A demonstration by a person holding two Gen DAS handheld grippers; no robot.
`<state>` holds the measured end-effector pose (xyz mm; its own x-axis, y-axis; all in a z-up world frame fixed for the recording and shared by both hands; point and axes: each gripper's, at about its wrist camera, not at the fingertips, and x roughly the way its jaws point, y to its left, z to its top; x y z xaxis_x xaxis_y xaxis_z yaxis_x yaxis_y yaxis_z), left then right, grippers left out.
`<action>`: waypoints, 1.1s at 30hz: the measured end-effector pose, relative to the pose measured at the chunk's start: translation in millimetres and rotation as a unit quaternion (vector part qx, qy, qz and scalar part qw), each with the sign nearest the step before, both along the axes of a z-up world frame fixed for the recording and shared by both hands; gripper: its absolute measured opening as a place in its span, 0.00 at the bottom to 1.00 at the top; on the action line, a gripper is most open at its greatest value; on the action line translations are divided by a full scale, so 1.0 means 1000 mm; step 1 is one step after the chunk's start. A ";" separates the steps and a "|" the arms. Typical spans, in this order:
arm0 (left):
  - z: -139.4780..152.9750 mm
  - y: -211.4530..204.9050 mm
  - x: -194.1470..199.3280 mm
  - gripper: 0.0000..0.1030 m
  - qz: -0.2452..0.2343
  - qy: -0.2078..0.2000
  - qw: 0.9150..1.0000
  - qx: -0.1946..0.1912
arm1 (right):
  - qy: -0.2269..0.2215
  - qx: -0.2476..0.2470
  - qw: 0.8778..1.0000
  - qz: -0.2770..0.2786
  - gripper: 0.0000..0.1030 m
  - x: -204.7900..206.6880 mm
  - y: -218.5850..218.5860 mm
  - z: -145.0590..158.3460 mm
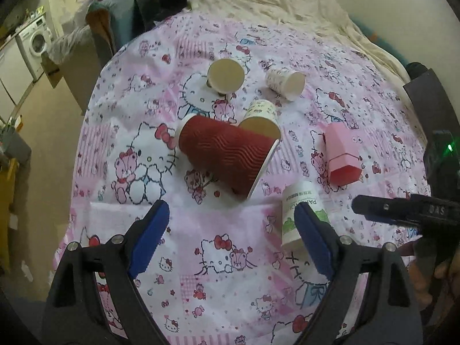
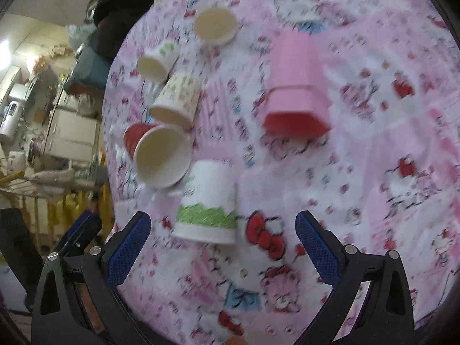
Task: Flip cup upside down
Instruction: 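Move the right tool to the standing white cup and grasp its body, then lift the white cup with the right tool and rotate it rim down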
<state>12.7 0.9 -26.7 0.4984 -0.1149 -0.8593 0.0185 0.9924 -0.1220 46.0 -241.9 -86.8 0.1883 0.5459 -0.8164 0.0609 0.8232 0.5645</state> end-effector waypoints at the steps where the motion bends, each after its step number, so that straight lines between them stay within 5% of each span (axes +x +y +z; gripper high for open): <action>1: 0.000 0.000 0.001 0.84 -0.003 0.000 1.000 0.006 | 0.002 -0.006 1.000 -0.001 0.99 0.002 0.001 0.001; 14: -0.002 0.031 0.008 0.84 0.053 0.032 0.998 0.003 | 0.076 -0.004 0.995 0.056 0.67 0.044 0.038 -0.013; 26: -0.005 0.035 0.012 0.84 0.049 0.047 0.998 -0.012 | 0.131 -0.021 0.989 0.068 0.66 0.058 0.055 -0.054; 33: -0.009 0.034 0.012 0.84 0.047 0.049 0.997 -0.029 | 0.100 -0.006 0.991 0.085 0.57 0.050 0.049 -0.043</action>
